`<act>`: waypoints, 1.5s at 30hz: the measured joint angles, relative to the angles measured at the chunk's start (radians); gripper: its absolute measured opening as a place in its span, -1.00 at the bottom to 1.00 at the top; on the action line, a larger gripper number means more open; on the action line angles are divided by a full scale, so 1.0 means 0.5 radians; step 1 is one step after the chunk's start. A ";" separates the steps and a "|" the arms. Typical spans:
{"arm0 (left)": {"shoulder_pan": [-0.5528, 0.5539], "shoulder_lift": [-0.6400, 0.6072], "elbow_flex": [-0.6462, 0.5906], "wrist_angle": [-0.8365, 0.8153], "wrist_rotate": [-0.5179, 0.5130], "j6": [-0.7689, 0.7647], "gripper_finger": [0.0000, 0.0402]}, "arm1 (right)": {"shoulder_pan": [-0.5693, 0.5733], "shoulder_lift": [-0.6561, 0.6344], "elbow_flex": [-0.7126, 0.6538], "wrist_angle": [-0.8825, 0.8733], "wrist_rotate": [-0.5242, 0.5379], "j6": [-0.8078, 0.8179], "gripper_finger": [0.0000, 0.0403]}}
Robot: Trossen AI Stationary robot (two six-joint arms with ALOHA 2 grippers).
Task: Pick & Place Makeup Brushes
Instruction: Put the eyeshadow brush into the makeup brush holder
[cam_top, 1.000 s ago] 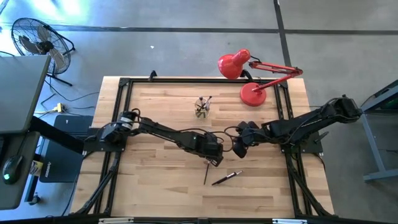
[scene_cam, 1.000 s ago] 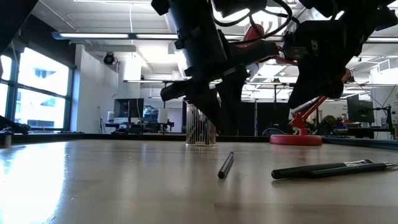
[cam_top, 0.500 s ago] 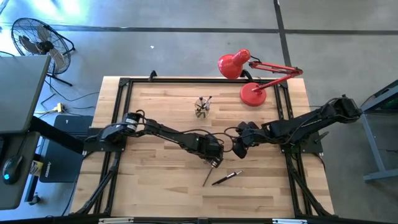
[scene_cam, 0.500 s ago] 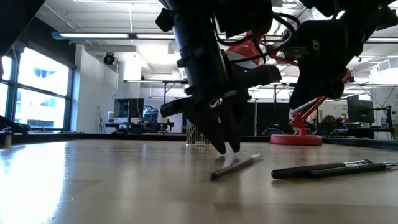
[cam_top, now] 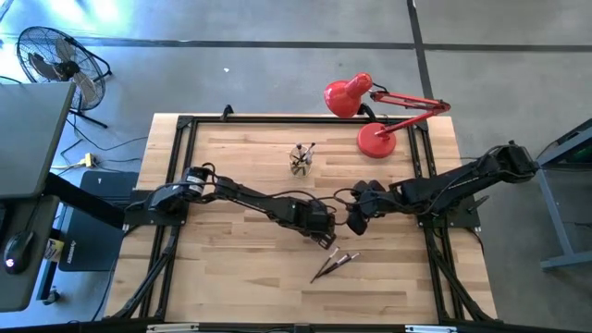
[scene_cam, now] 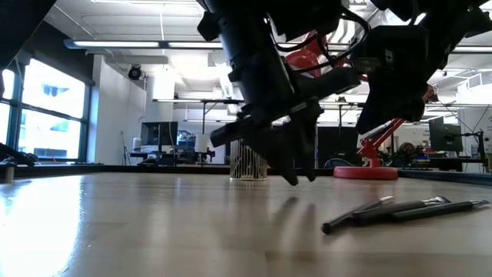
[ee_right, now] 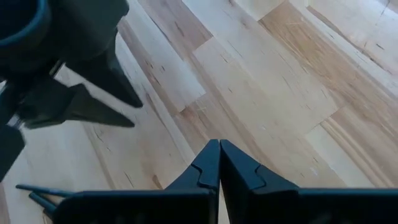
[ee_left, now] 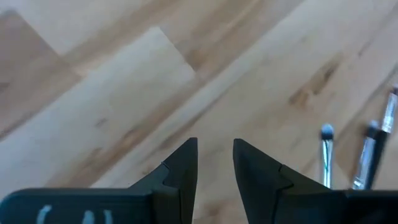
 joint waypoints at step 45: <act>-0.786 -0.456 -0.816 0.121 -0.252 -0.031 -0.99 | 0.467 0.064 0.038 0.416 0.277 -0.273 -1.00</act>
